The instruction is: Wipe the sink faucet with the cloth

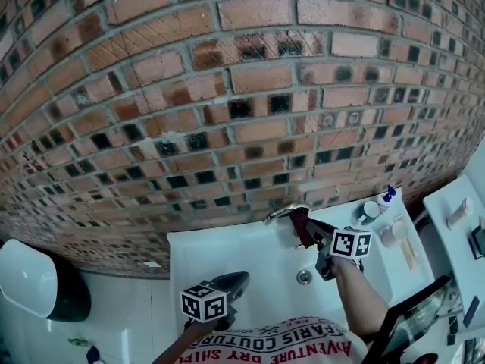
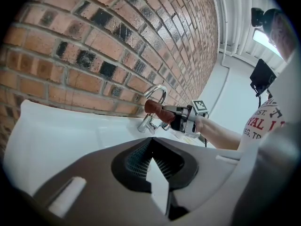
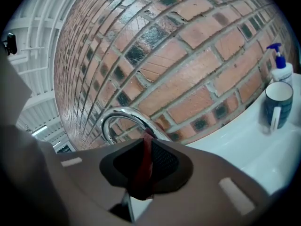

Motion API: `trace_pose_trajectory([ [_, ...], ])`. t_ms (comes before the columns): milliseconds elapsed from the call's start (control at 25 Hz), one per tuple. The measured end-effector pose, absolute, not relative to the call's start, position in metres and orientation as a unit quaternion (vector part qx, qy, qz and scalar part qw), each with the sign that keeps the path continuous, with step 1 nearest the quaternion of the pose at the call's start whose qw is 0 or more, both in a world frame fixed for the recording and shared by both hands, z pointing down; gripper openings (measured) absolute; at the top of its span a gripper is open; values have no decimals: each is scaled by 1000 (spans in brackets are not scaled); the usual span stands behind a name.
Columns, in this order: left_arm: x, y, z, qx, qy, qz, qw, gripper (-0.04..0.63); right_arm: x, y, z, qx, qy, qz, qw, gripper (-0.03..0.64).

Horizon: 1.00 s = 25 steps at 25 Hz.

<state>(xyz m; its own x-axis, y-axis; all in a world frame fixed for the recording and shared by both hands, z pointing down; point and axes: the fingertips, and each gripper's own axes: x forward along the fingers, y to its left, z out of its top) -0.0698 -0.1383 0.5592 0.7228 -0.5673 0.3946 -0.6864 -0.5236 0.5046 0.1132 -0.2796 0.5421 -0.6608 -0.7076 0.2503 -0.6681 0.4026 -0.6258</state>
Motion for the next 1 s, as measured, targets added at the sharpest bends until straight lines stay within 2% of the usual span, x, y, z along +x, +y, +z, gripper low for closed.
trace_pose_trajectory([
  [240, -68, -137, 554, 871, -359, 89, 323, 0, 107, -274, 504, -403, 853, -328, 48, 48],
  [1000, -79, -137, 552, 872, -364, 77, 319, 0, 44, -258, 480, -357, 890, -282, 14, 46],
])
